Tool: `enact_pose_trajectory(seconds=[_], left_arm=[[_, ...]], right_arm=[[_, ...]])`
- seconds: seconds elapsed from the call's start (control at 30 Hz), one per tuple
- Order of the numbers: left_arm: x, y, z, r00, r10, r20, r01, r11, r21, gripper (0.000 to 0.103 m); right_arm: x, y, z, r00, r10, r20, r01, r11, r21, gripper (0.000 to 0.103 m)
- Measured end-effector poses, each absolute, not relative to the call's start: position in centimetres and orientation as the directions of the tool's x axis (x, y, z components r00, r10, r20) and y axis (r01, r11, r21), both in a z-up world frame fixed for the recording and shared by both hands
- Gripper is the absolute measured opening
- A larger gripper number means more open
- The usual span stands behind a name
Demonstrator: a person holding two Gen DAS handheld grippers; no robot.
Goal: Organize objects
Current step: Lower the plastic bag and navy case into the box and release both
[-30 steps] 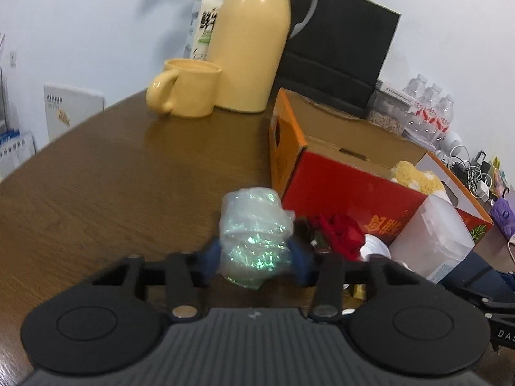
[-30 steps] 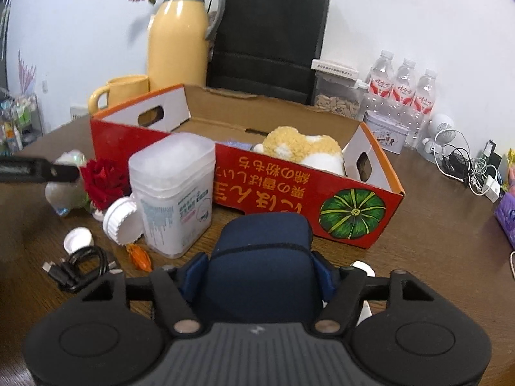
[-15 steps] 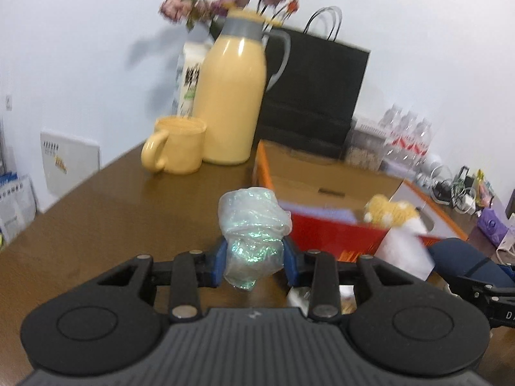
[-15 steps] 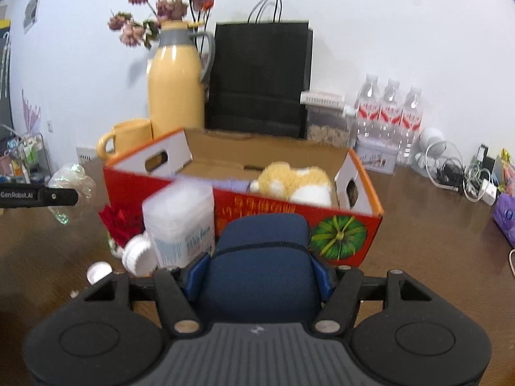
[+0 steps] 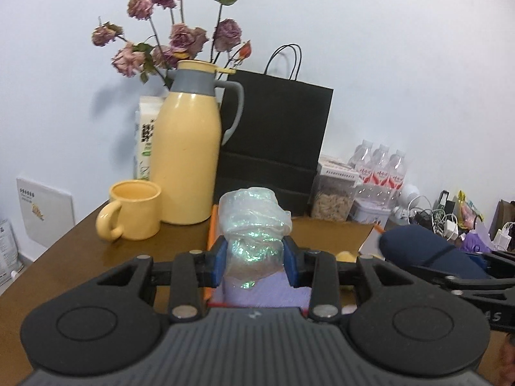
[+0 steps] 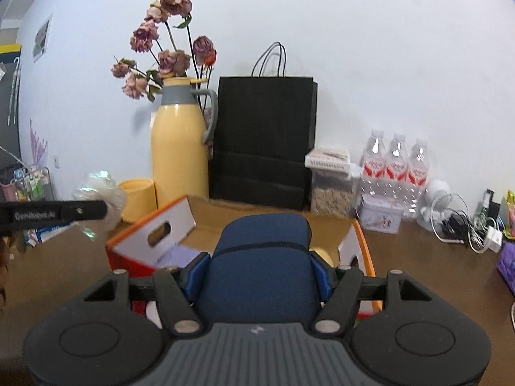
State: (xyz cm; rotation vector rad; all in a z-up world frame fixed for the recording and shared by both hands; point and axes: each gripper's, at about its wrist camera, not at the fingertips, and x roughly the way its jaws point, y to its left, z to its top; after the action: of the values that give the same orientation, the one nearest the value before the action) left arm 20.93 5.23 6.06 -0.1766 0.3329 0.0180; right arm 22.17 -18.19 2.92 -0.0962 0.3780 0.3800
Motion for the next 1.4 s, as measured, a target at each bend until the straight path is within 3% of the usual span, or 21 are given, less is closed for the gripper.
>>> enact_pose_trajectory(seconds=[0.33, 0.9, 0.93, 1.0, 1.03, 1.07, 1.1, 1.13, 1.4], left_arm=[[27.5, 3.8, 6.0, 0.941, 0.014, -0.338, -0.079, 0.981, -0.179, 0.036], [32.8, 3.9, 2.7, 0.900, 0.068, -0.430, -0.128, 0.985, -0.112, 0.037], [32.8, 3.8, 2.6, 0.899, 0.070, -0.433, -0.128, 0.986, -0.106, 0.039], [32.7, 3.6, 2.5, 0.895, 0.077, -0.439, -0.131, 0.987, -0.095, 0.055], [32.7, 3.5, 2.5, 0.894, 0.079, -0.440, -0.131, 0.987, -0.090, 0.074], [32.6, 3.5, 2.6, 0.896, 0.077, -0.437, -0.127, 0.988, -0.088, 0.095], [32.5, 3.4, 2.6, 0.900, 0.078, -0.429, -0.128, 0.988, -0.087, 0.102], [32.3, 3.3, 2.6, 0.906, 0.087, -0.414, -0.133, 0.987, -0.084, 0.103], [32.3, 3.1, 2.8, 0.906, 0.097, -0.412, -0.142, 0.987, -0.080, 0.103]], right_arm=[[29.5, -14.8, 2.3, 0.857, 0.357, -0.372, -0.373, 0.927, 0.031, 0.063], [35.4, -12.9, -2.2, 0.795, 0.358, -0.490, -0.372, 0.925, 0.074, 0.064], [35.4, -12.9, -2.3, 0.792, 0.356, -0.496, -0.370, 0.926, 0.073, 0.064], [35.4, -13.0, -2.3, 0.786, 0.351, -0.509, -0.366, 0.928, 0.074, 0.064], [35.3, -13.1, -2.3, 0.790, 0.347, -0.506, -0.362, 0.929, 0.073, 0.067], [35.1, -13.2, -2.2, 0.792, 0.340, -0.507, -0.355, 0.932, 0.070, 0.075], [34.9, -13.3, -2.1, 0.794, 0.336, -0.507, -0.352, 0.934, 0.068, 0.099], [34.8, -13.4, -2.1, 0.798, 0.336, -0.501, -0.350, 0.934, 0.069, 0.103], [34.7, -13.6, -2.1, 0.796, 0.334, -0.505, -0.344, 0.936, 0.076, 0.103]])
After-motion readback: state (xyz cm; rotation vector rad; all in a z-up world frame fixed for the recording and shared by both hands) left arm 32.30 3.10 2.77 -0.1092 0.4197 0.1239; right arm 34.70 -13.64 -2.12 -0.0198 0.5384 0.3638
